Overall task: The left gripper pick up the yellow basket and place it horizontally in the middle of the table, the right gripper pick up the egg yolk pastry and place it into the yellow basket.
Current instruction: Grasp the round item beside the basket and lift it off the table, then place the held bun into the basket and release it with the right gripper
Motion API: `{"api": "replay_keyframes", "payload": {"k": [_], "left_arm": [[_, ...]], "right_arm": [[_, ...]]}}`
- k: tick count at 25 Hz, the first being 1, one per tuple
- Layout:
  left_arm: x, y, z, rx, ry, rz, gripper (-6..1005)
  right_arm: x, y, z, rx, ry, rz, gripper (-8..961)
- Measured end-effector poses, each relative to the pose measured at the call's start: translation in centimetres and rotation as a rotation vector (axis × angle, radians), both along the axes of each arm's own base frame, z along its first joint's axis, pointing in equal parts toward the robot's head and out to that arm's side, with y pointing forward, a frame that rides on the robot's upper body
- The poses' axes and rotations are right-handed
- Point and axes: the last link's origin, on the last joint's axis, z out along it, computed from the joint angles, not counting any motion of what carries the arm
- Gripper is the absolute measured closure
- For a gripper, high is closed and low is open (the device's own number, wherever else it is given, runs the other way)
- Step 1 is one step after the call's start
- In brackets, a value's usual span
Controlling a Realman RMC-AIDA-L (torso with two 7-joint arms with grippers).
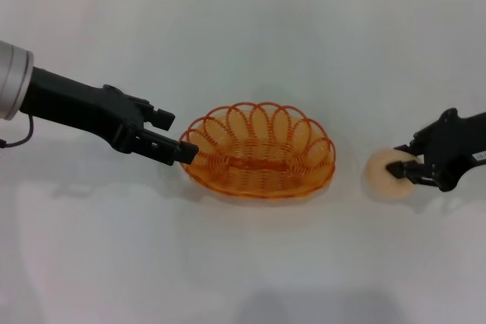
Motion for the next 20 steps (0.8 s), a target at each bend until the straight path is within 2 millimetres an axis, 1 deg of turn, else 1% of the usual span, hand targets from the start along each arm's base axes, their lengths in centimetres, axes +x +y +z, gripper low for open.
{"api": "replay_keyframes", "payload": {"k": [5, 10, 12, 14, 17, 20], "left_arm": [[0.0, 0.0, 0.1, 0.003, 0.002, 0.0, 138], [-0.1, 0.1, 0.2, 0.005, 0.003, 0.001, 138], [-0.1, 0.1, 0.2, 0.005, 0.003, 0.001, 138], [-0.1, 0.1, 0.2, 0.008, 0.003, 0.001, 138], [-0.1, 0.2, 0.3, 0.015, 0.005, -0.001, 138], [0.0, 0.3, 0.4, 0.019, 0.004, -0.005, 138]], "right_arm": [[-1.3, -0.1, 0.3, 0.008, 0.007, 0.036, 761], [-3.0, -0.3, 0.2, -0.002, 0.032, 0.093, 792], [-3.3, -0.3, 0.2, -0.004, 0.038, 0.101, 803], [-4.4, -0.3, -0.2, -0.009, 0.066, 0.139, 820], [-5.2, -0.3, -0.6, -0.013, 0.085, 0.166, 853], [-6.1, -0.1, -1.4, -0.011, 0.102, 0.196, 865]]}}
